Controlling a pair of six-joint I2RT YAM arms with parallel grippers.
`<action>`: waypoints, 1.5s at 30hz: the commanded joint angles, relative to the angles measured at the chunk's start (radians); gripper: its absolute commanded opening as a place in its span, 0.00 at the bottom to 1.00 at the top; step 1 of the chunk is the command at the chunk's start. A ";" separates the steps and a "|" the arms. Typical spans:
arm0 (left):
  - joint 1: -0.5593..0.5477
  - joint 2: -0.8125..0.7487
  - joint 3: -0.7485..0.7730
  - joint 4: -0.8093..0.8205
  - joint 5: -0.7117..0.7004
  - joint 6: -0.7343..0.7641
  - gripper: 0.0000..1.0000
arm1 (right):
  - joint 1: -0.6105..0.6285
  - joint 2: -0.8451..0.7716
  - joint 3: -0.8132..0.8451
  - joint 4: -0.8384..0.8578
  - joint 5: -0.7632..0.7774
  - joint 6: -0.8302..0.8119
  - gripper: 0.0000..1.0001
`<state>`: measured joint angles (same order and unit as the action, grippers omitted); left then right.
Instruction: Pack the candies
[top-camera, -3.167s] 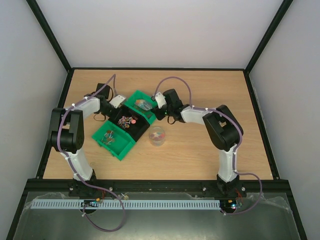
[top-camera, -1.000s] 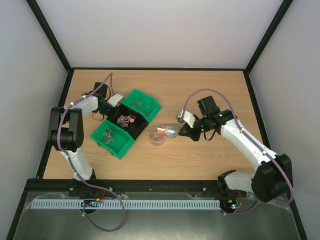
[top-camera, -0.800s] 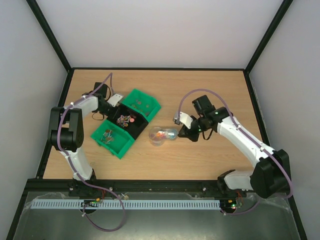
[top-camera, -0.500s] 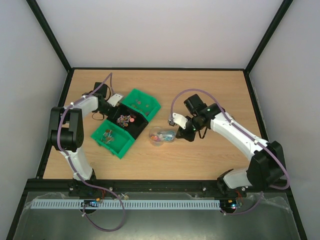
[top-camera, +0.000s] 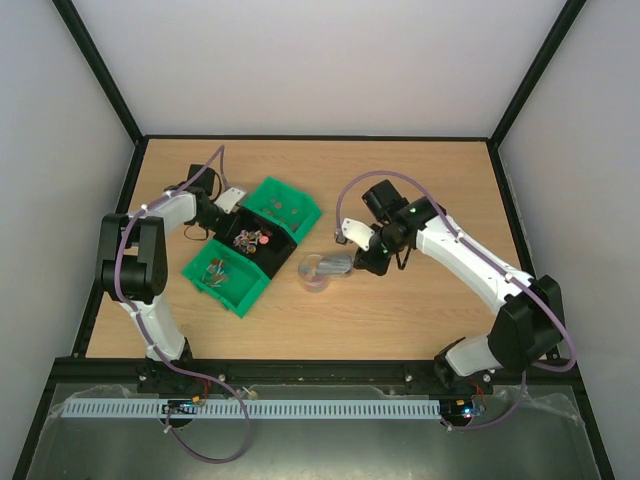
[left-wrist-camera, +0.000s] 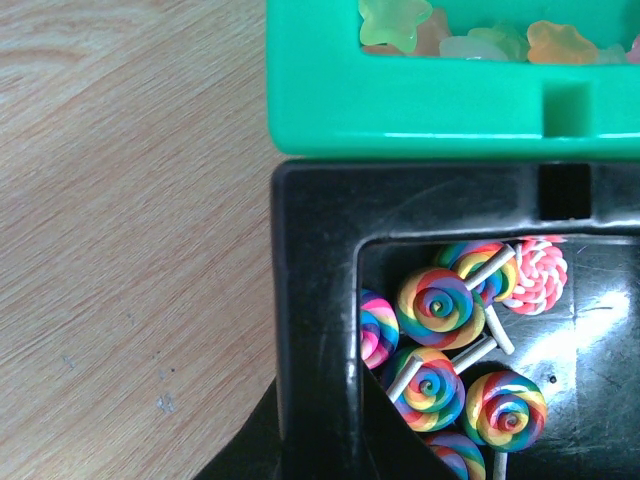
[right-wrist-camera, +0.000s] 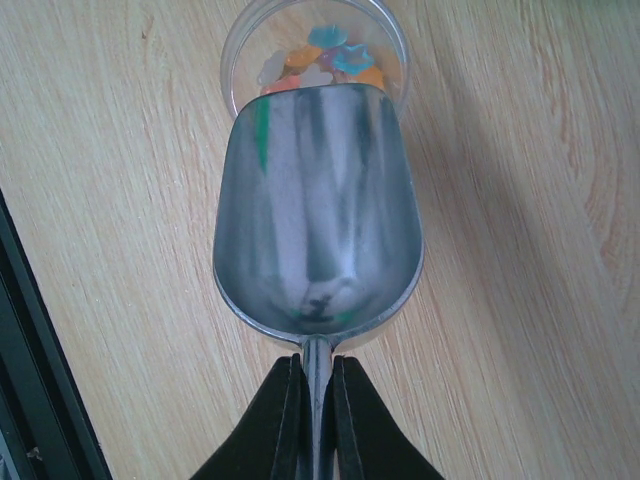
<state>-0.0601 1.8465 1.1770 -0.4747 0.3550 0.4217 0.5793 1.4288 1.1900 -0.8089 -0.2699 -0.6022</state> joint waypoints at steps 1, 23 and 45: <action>0.009 0.000 -0.016 0.008 -0.001 -0.027 0.02 | 0.020 0.024 0.063 -0.108 0.036 0.010 0.01; 0.001 -0.091 -0.069 0.054 -0.044 -0.150 0.02 | 0.033 0.105 0.234 -0.002 0.033 0.156 0.01; -0.075 -0.214 -0.172 0.145 -0.209 -0.324 0.02 | 0.214 0.451 0.546 0.017 0.062 0.315 0.01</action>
<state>-0.1242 1.6901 1.0122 -0.3740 0.1650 0.1440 0.7624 1.8389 1.6855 -0.7620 -0.1997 -0.3065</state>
